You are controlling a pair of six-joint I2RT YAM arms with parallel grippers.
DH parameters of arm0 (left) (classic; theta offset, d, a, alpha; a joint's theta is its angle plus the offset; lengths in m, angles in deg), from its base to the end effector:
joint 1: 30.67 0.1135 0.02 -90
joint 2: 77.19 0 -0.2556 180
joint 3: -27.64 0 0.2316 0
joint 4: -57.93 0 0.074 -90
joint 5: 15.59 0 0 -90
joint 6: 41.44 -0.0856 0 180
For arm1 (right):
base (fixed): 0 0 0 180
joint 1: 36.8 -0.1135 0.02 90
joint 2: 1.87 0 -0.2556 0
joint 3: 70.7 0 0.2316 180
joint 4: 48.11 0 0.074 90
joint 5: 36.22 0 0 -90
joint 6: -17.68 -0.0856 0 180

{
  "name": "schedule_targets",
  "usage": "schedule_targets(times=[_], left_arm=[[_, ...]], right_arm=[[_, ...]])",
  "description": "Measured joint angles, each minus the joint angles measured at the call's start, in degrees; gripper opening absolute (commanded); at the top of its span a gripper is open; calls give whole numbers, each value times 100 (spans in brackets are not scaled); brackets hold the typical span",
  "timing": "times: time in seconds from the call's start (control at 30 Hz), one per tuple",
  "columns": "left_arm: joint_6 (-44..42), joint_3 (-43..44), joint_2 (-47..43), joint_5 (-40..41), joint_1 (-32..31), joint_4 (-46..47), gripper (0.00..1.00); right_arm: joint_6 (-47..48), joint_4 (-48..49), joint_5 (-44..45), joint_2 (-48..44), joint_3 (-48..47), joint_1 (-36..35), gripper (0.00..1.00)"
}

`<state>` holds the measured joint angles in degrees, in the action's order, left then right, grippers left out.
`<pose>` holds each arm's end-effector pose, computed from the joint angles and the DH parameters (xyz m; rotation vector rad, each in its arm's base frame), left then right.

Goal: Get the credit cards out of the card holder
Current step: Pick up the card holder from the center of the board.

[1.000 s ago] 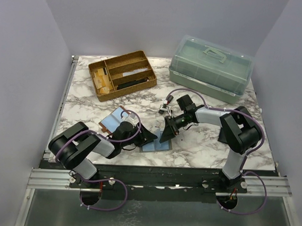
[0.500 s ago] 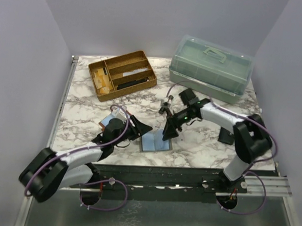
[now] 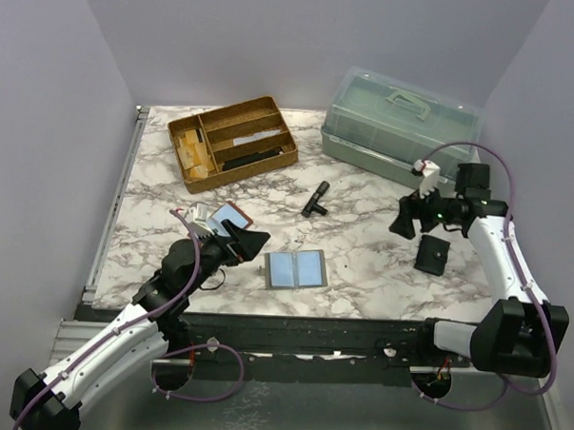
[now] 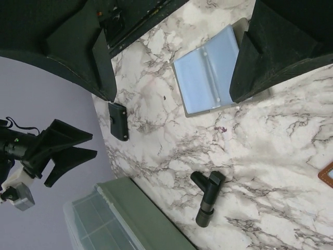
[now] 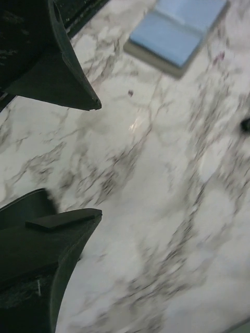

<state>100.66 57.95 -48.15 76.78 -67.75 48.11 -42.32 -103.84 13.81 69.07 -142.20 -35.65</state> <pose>0.1504 -0.1092 0.2190 -0.2748 1.8320 -1.0921 0.2489 0.0500 0.2428 -0.8318 2.1746 0.6156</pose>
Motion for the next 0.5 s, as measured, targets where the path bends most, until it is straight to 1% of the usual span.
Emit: schedule_targets(times=[0.07,0.13,0.23,0.37,0.5], left_arm=[[7,-57,-68,-48,2,-85,99],[13,-155,-103,-157,17,-151,99],[4,-280,-136,-306,22,-227,99],[-92,-310,-52,-503,22,-245,99],[-162,-310,328,-704,22,-74,99]], right_arm=[[-52,-101,345,31,96,625,87],[-90,-190,682,33,221,1217,88],[-83,-348,1088,31,291,1818,90],[46,-452,1355,35,317,2205,90],[208,-525,1384,168,437,2393,91]])
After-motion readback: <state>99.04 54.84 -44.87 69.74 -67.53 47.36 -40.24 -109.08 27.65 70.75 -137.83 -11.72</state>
